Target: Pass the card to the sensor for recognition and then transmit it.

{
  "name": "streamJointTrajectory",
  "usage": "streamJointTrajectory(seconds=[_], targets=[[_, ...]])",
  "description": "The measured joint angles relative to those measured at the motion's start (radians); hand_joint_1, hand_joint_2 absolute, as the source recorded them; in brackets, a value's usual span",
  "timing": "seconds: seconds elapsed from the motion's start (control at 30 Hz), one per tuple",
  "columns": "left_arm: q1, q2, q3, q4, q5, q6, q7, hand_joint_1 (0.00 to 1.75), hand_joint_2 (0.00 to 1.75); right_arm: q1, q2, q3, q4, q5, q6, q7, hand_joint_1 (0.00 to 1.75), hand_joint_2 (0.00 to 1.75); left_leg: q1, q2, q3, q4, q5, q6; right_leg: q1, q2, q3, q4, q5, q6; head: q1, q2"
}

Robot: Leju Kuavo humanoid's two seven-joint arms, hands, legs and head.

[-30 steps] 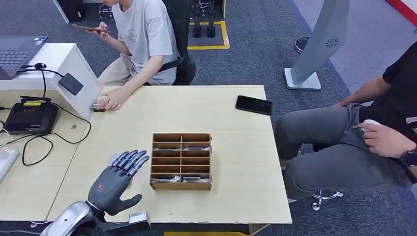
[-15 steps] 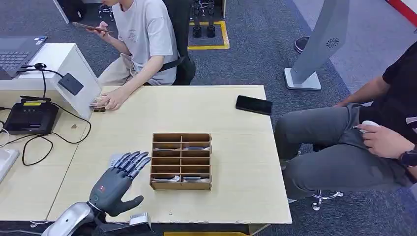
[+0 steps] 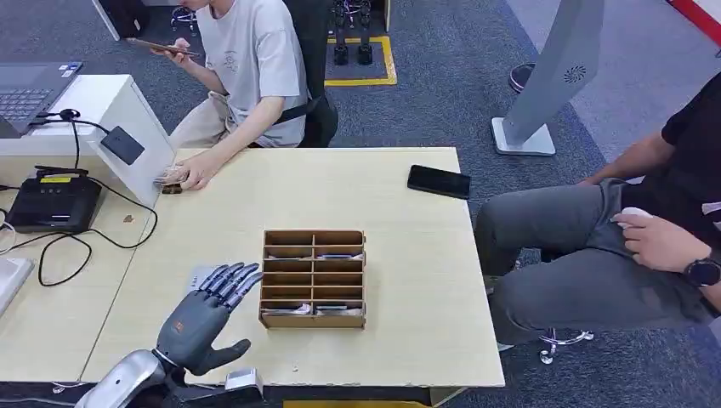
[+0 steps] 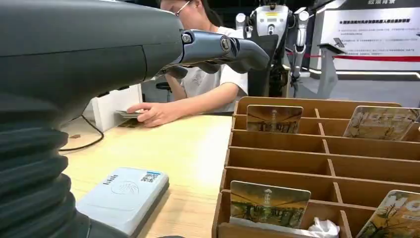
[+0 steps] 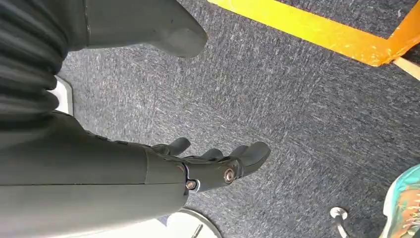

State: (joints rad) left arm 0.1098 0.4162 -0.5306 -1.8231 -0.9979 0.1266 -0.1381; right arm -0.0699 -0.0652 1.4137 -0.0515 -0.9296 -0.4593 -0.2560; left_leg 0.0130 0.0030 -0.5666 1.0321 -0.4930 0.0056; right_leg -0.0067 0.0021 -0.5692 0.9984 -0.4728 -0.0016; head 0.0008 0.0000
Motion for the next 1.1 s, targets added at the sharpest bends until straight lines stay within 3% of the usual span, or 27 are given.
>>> streamJointTrajectory(seconds=[1.1], targets=[[-0.003, -0.096, -0.012, 0.076, -0.055, 0.018, 0.056, 0.0, 1.75, -0.005, 0.005, 0.041, 0.0, -0.004, 0.001, 0.007, 0.0, 1.75, 0.0, 0.0, 0.0, 0.0, 0.0, 0.0, 0.0, 0.0, 0.0, 0.0, 0.0, 0.0, 0.0, 0.0]])
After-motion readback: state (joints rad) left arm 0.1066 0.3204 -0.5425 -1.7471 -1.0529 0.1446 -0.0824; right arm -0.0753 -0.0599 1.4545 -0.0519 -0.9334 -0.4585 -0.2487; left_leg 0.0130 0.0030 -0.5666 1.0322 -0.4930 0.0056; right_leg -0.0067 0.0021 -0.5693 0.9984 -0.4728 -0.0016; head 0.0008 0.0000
